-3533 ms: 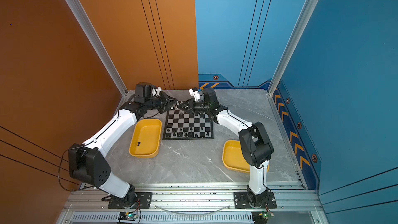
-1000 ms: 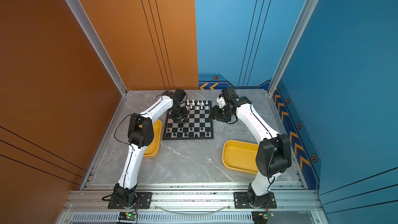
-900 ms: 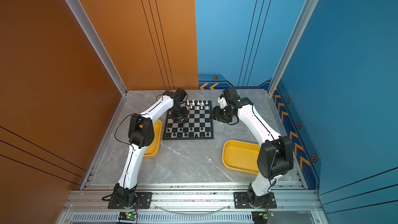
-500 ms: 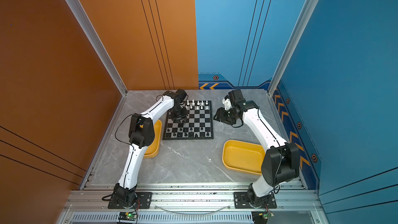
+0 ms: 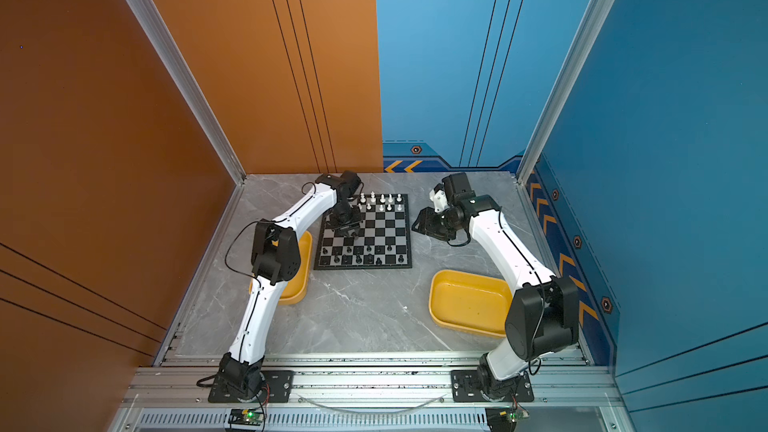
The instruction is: Set up the chess pieces on the board
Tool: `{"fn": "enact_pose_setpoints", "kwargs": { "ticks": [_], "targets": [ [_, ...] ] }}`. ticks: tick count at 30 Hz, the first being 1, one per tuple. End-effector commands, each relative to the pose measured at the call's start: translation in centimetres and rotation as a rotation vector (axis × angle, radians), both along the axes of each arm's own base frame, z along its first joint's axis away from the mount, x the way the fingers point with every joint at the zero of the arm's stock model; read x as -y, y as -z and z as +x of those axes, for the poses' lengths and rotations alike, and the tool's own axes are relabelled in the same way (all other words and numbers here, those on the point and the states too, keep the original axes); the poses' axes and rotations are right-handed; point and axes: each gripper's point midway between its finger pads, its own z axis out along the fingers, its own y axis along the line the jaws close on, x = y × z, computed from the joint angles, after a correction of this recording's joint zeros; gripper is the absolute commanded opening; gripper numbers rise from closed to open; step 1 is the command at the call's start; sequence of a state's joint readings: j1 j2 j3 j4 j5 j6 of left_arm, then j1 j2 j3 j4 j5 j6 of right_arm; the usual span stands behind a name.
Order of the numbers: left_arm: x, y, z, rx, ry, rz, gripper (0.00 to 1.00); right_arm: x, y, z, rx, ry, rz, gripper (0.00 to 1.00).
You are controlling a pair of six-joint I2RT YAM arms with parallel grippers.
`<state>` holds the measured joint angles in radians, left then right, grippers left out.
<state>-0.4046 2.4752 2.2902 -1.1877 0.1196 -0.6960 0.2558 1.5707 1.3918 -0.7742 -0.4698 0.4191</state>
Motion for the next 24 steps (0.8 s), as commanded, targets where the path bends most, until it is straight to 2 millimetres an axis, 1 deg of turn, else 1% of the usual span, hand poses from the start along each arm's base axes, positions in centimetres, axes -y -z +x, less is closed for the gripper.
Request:
{"fn": "enact_pose_setpoints", "kwargs": {
  "ticks": [1,5,9,16,20,23,24],
  "targets": [
    [-1.3,1.7,0.6,-0.011,0.001,0.038,0.31,0.0,-1.2,-0.2,0.031,0.007,0.017,0.54],
    [-1.8,1.8,0.9,-0.010,-0.003,0.040,0.30,-0.3,-1.3,-0.1,0.033,0.008,0.018,0.54],
    [-1.9,2.1,0.8,-0.016,0.002,0.044,0.24,-0.4,-1.5,0.0,0.039,0.009,0.013,0.54],
    [-2.0,2.0,1.1,-0.014,0.007,0.030,0.13,-0.9,-1.4,-0.3,0.036,0.010,0.000,0.54],
    [-1.7,1.7,0.7,-0.016,0.024,0.018,0.13,-1.0,-1.4,-0.3,0.040,0.013,-0.010,0.54],
    [-2.0,1.2,0.4,-0.012,0.029,0.028,0.21,-0.9,-1.5,-0.4,0.043,0.016,-0.014,0.54],
    [-2.2,1.0,0.5,-0.004,0.033,0.038,0.21,-1.0,-1.4,-0.4,0.042,0.016,-0.016,0.54]
  ]
}}
